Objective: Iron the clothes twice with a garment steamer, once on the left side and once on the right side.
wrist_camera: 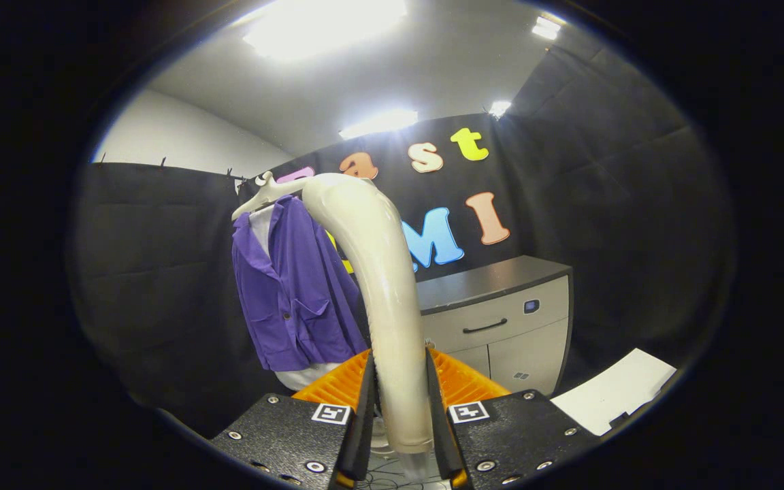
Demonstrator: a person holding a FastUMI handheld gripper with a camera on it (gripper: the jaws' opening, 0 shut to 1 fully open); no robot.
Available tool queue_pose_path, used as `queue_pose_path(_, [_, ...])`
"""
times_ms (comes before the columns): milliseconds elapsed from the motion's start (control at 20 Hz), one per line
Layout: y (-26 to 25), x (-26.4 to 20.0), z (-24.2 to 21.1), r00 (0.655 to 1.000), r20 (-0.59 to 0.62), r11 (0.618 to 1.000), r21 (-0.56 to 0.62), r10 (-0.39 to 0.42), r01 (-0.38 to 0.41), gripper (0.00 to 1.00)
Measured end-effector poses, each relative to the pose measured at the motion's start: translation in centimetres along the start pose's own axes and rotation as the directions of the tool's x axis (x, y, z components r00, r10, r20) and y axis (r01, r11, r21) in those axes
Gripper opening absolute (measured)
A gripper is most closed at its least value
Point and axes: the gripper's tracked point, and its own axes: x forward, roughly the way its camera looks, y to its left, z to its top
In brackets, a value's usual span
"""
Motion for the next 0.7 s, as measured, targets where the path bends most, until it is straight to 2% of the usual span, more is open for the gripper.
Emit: queue_pose_path(700, [2.3,-0.1,0.6,1.0,0.014,0.999,-0.038,0.007,-0.007,0.38])
